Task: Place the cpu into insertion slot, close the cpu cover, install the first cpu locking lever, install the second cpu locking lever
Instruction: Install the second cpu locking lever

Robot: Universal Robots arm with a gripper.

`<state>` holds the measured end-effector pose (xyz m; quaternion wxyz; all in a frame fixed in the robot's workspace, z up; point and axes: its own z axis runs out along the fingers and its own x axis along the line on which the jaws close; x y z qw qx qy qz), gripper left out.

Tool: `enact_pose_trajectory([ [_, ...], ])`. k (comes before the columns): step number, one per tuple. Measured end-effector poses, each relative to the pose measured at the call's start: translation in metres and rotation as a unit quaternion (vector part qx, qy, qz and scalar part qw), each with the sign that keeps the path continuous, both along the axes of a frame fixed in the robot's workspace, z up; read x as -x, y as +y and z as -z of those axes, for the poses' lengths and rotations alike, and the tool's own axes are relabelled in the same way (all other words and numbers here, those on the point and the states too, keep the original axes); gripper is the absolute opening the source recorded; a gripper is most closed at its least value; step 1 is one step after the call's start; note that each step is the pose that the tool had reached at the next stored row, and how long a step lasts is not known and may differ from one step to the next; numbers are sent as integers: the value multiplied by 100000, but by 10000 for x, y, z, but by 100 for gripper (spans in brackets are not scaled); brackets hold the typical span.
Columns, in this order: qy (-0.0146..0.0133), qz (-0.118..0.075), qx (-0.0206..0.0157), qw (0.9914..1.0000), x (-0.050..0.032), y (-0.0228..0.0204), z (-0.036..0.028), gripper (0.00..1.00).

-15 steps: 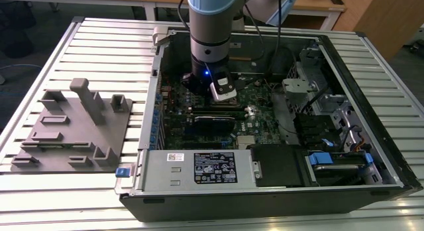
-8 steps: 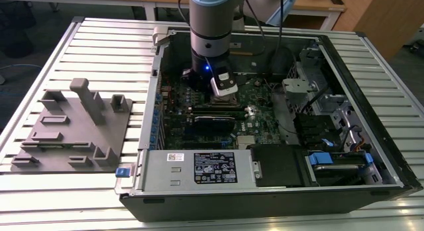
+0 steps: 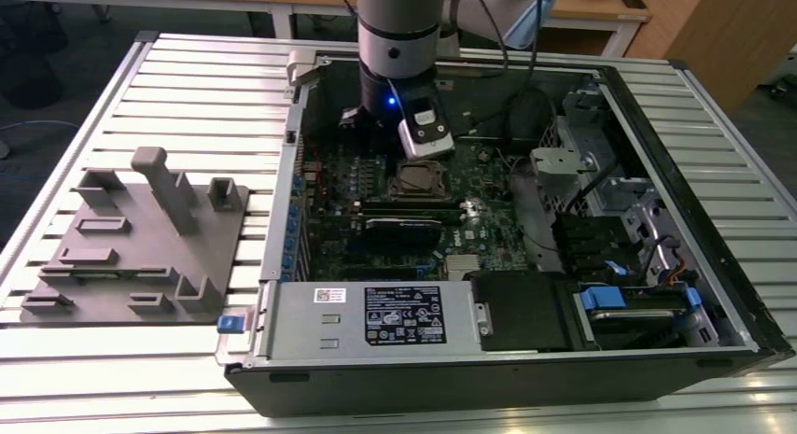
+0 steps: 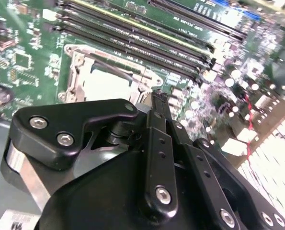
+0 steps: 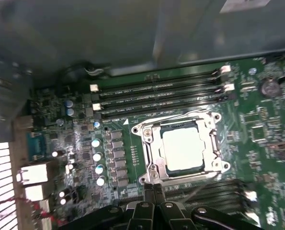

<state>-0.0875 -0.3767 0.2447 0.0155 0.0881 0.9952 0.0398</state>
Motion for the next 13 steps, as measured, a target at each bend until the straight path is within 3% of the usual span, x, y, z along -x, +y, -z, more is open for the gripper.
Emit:
enact_pose_trajectory([
  [3, 5, -2, 4, 100000, 0, 0, -80, 10],
  [6, -2, -7, -6, 100000, -19, 0, -80, 10],
  [13, 79, -1, 0, 100000, -173, -1, -80, 10],
])
